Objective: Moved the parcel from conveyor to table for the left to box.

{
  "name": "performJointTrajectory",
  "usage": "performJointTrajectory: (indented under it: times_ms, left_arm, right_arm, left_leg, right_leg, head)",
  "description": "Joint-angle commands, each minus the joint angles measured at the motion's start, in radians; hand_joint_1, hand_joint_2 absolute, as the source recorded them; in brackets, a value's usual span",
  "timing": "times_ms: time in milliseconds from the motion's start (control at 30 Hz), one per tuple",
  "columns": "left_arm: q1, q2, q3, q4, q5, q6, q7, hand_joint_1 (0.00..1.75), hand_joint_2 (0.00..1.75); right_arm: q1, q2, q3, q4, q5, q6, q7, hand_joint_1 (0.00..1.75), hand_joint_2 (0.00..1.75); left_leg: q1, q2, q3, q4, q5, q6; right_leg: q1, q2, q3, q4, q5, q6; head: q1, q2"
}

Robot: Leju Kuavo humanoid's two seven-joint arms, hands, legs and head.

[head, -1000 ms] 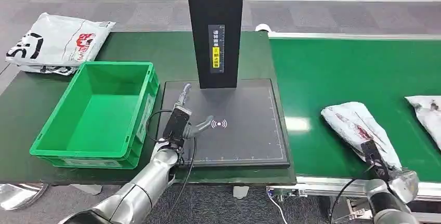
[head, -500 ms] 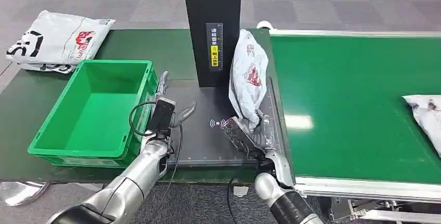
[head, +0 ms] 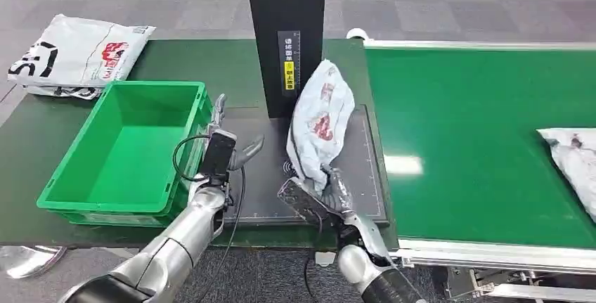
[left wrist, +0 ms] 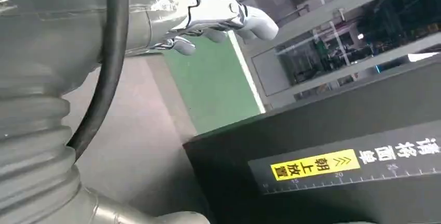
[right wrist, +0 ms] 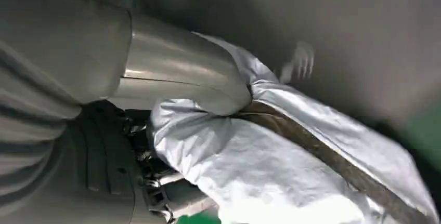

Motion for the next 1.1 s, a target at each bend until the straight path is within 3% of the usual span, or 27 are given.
performJointTrajectory:
  times_ms: [33,567,800,967,1000,1100]
  left_arm:
    - [-0.061,0.001,0.026,0.065,0.0,0.041,-0.026,0.0,1.75]
    - [-0.05,0.004,0.038,0.039,0.0,0.071,-0.053,0.0,1.75]
    - [-0.035,-0.016,0.034,-0.002,-0.007,0.129,-0.113,0.0,1.75]
    - [-0.015,-0.02,0.019,-0.055,0.003,0.23,-0.124,0.0,1.75]
    - [-0.029,-0.024,-0.005,-0.038,-0.016,0.226,-0.124,0.0,1.75]
    - [-0.039,-0.034,-0.01,-0.023,-0.02,0.226,-0.124,0.0,1.75]
  right_arm:
    - [-0.046,-0.042,0.135,0.119,-0.004,0.064,-0.004,0.0,1.75]
    - [-0.074,-0.022,0.103,0.08,-0.025,0.055,0.009,0.0,1.75]
    - [0.001,-0.035,-0.092,-0.271,-0.025,-0.048,0.026,0.0,1.75]
    - [0.07,0.001,-0.263,-0.347,-0.103,-0.23,-0.158,0.0,1.75]
    - [0.082,0.025,-0.317,-0.361,-0.278,-0.385,-0.36,0.0,1.75]
    - [0.083,0.015,-0.328,-0.366,-0.301,-0.389,-0.38,0.0,1.75]
  left_leg:
    - [0.001,-0.002,0.004,-0.003,0.0,0.002]
    - [0.0,0.0,0.001,0.0,0.0,0.001]
    - [-0.001,-0.003,0.0,0.0,0.0,0.001]
    - [0.0,-0.006,0.002,-0.001,0.0,0.002]
    - [-0.001,-0.005,0.001,-0.001,0.0,0.002]
    - [-0.001,-0.004,0.0,0.0,0.0,0.001]
  right_leg:
    - [0.001,0.0,0.006,-0.004,0.0,0.001]
    - [0.0,0.001,0.001,-0.001,0.0,0.0]
    - [-0.001,-0.001,0.001,0.0,-0.001,0.001]
    - [0.0,-0.004,0.004,-0.002,-0.001,0.001]
    - [-0.001,-0.004,0.003,-0.002,-0.001,0.001]
    - [0.0,-0.003,0.001,0.0,-0.001,0.001]
  head:
    - [0.0,0.0]
    - [0.0,0.0]
    - [0.0,0.0]
    - [0.0,0.0]
    - [0.0,0.0]
    - [0.0,0.0]
